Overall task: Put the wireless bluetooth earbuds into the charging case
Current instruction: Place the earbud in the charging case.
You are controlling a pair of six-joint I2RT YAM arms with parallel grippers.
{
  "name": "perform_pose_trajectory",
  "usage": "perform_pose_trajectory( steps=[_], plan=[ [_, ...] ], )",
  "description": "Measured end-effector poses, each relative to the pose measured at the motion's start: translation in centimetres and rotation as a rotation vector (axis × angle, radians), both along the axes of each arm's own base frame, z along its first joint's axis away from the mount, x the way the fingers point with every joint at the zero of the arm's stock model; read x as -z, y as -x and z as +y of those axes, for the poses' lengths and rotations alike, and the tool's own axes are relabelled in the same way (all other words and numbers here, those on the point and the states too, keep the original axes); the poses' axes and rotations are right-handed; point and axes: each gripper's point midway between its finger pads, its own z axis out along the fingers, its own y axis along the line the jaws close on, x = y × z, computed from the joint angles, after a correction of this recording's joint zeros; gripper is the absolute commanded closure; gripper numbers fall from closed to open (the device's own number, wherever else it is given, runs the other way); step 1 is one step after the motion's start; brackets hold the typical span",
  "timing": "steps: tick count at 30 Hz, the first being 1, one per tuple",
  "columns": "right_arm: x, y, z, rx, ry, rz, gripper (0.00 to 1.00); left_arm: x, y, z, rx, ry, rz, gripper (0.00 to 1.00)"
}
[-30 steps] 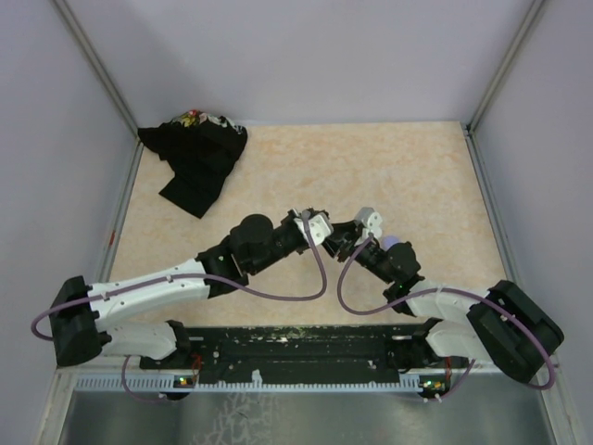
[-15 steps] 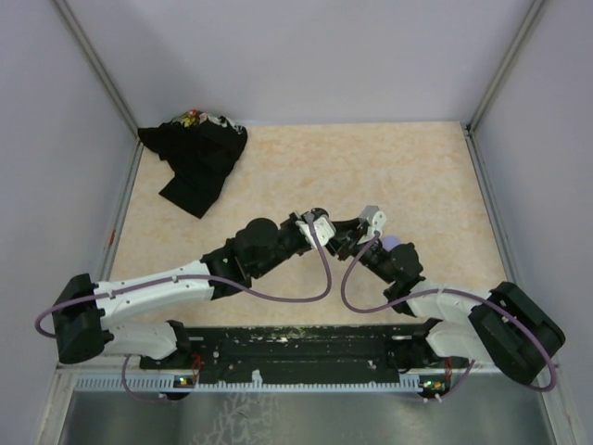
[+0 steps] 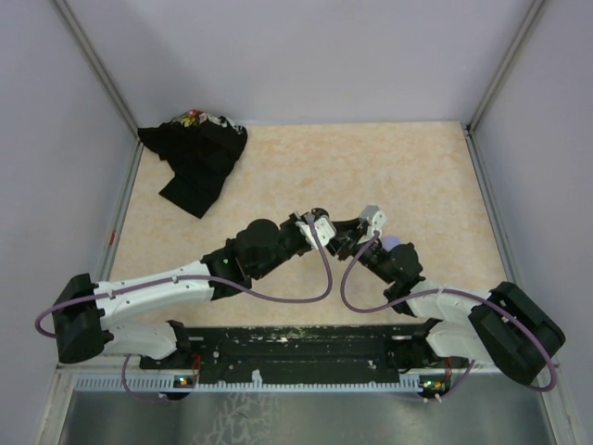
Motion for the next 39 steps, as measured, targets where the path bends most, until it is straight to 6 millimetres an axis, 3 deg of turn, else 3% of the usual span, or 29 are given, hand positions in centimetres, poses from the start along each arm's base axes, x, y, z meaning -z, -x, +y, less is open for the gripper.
perform_pose_trajectory(
  steps=[20, 39],
  plan=[
    [0.9, -0.1, -0.2, 0.02, 0.011, 0.025, 1.0, 1.0, 1.0, -0.3, 0.011, -0.053, 0.021, 1.0],
    [0.4, -0.6, -0.7, 0.057, -0.009, 0.014, 1.0, 0.8, 1.0, 0.0, -0.013, -0.074, 0.021, 1.0]
  ],
)
